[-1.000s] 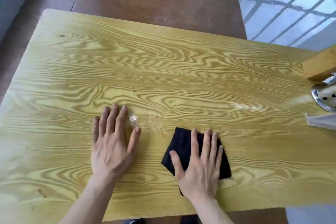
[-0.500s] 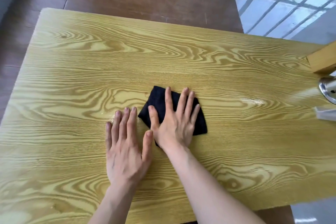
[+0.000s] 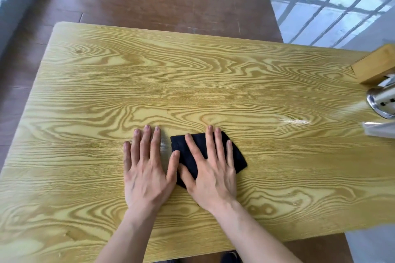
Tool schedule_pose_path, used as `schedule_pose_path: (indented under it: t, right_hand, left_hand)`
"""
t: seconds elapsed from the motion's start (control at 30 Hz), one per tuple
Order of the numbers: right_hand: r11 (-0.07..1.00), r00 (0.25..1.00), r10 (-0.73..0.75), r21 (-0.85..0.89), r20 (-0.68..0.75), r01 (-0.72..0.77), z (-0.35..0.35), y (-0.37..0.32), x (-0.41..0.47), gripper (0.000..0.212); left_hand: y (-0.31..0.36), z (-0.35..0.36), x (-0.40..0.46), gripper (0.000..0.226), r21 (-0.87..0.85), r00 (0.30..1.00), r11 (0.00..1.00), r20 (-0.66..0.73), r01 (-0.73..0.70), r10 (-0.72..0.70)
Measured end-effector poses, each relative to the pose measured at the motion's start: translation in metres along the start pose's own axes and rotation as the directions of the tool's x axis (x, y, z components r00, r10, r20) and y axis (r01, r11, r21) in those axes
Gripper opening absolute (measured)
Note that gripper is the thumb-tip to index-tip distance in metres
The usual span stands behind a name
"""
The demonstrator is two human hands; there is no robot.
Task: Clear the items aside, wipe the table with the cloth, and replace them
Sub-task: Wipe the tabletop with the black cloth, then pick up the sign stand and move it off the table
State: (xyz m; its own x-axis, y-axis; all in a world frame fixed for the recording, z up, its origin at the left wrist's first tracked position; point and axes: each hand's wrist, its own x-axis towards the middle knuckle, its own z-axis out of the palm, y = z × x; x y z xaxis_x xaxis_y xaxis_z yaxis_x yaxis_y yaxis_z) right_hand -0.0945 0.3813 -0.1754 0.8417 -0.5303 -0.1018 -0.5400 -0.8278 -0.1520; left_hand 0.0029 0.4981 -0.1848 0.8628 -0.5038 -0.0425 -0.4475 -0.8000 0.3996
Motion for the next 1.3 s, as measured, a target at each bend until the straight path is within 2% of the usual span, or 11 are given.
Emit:
schedule_pose_path:
  t: [0.13, 0.37, 0.5, 0.6, 0.7, 0.8, 0.97, 1.13, 1.3]
  right_hand:
    - [1.0, 1.0, 0.008, -0.015, -0.003, -0.008, -0.003, 0.021, -0.022, 0.073]
    - [0.987, 0.987, 0.159, -0.012, -0.035, -0.159, -0.003, 0.05, -0.043, 0.075]
    - [0.98, 0.98, 0.196, -0.024, -0.021, -0.197, -0.007, 0.072, -0.053, 0.078]
    - [0.985, 0.985, 0.17, 0.038, 0.016, -0.171, -0.013, 0.078, -0.054, 0.077]
    - [0.953, 0.972, 0.231, 0.212, -0.041, -0.218, -0.035, 0.094, -0.059, 0.072]
    - [0.855, 0.912, 0.405, 0.378, -0.06, -0.355, -0.068, 0.129, -0.069, 0.071]
    - [0.592, 0.744, 0.664, 0.555, 0.073, -0.584, -0.127, 0.229, -0.081, 0.065]
    - [0.309, 0.597, 0.792, 0.758, 0.13, -0.575, -0.189, 0.363, -0.087, 0.042]
    - [0.089, 0.486, 0.855, 0.87, 0.183, -0.484, -0.219, 0.5, -0.086, 0.008]
  left_hand:
    - [0.0, -0.001, 0.0, 0.077, 0.012, 1.0, 1.0, 0.009, -0.001, 0.001]
    - [0.001, -0.002, -0.001, 0.079, 0.011, 1.0, 1.0, 0.004, -0.003, 0.003]
    - [0.001, -0.002, 0.0, 0.079, -0.005, 1.0, 1.0, 0.009, -0.003, 0.003]
    - [0.004, -0.009, 0.001, 0.079, 0.004, 1.0, 1.0, 0.022, 0.012, -0.012]
    - [0.019, -0.024, 0.005, 0.079, 0.001, 1.0, 1.0, 0.012, 0.007, -0.007]
    - [0.055, -0.039, 0.004, 0.077, -0.041, 1.0, 0.999, 0.006, -0.01, 0.01]
    - [0.163, -0.046, 0.001, 0.077, -0.127, 0.992, 0.986, 0.046, -0.111, 0.117]
    - [0.32, -0.029, -0.001, 0.068, -0.243, 0.953, 0.944, 0.145, -0.225, 0.264]
    - [0.461, 0.011, -0.009, 0.061, -0.451, 0.899, 0.883, 0.324, -0.128, 0.295]
